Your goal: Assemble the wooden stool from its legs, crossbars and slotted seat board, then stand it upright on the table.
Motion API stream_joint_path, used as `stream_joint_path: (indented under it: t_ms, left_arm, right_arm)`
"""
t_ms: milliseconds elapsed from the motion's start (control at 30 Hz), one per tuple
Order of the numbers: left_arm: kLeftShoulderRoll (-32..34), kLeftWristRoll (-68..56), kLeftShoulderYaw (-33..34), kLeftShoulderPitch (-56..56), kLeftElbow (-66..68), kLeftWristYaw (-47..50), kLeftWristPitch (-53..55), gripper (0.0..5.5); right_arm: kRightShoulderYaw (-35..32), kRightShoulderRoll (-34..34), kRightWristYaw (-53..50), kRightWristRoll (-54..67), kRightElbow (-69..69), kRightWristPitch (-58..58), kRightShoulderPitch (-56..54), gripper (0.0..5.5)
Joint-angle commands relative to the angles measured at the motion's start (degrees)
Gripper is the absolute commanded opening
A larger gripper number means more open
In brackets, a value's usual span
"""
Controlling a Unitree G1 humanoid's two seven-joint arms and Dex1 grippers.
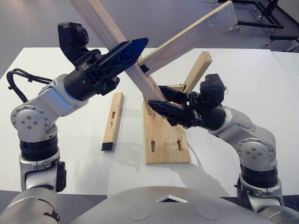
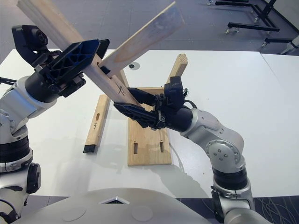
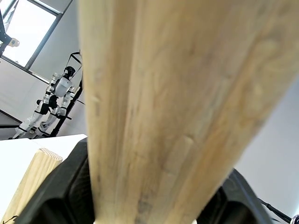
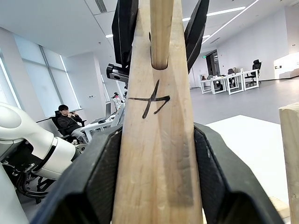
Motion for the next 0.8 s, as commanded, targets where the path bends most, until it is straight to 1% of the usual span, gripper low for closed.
stream_joint_path:
  t_ms: [33, 367, 433, 500, 533, 800]
  left_arm:
    - [-0.26, 0.68, 0.29, -0.35, 0.17, -0.44, -0.22, 2.30]
    - [0.46, 5.20, 1.93, -1.11, 2.72, -3.31, -0.54, 2.24]
    - [0.23, 5.69, 1.79, -1.28, 2.83, -3.67, -0.52, 2.24]
    - [0.04, 5.55, 2.07, -1.08, 2.10, -5.29, -0.58, 2.23]
    - [0.04, 5.43, 2.26, -1.02, 1.86, -5.64, -0.64, 2.22]
    - [-0.04, 8.21, 4.13, -1.48, 2.40, -6.61, -1.51, 2.13]
  right_arm:
    - [-0.38, 0.81, -0.37, -1.14, -0.28, -1.70, 0.35, 2.06]
    - [0.98, 2.13, 0.63, -7.91, -0.51, -5.56, 2.12, 2.06]
    - [1.90, 2.23, -0.34, -8.98, -0.15, -4.85, 1.86, 2.06]
    - [1.74, 2.47, -1.79, -6.71, 0.63, -2.84, 1.56, 2.06]
    - [1.59, 2.36, -2.16, -6.25, 0.78, -2.43, 1.46, 2.44]
    - [-0.80, -2.12, -0.75, -4.90, 0.76, -0.35, 2.84, 3.80]
